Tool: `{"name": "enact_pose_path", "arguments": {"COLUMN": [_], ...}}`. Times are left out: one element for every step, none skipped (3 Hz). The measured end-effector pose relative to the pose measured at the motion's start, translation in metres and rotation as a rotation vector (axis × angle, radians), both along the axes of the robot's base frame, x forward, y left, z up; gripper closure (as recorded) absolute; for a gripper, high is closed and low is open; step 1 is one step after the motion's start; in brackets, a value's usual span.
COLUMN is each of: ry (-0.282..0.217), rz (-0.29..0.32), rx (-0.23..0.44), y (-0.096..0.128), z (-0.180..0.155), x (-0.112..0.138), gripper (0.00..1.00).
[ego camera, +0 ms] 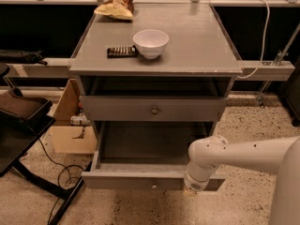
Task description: Open middle drawer
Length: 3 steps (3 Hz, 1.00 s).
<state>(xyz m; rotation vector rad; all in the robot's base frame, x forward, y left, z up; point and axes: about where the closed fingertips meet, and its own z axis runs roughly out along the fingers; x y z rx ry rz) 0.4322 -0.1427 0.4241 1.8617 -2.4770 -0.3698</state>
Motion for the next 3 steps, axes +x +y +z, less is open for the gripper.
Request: {"name": "enact_pose_path", "arguments": {"ry": [0.0, 0.005, 0.005], "rz": [0.0, 0.003, 0.003], "rx": [0.0, 0.002, 0.002], "y": [-0.0001, -0.0001, -0.0002], "z": [0.0014, 0.0039, 0.006], "x": [0.0025, 0.0045, 0.0093], "gripper": [1.0, 1.0, 1.0]}}
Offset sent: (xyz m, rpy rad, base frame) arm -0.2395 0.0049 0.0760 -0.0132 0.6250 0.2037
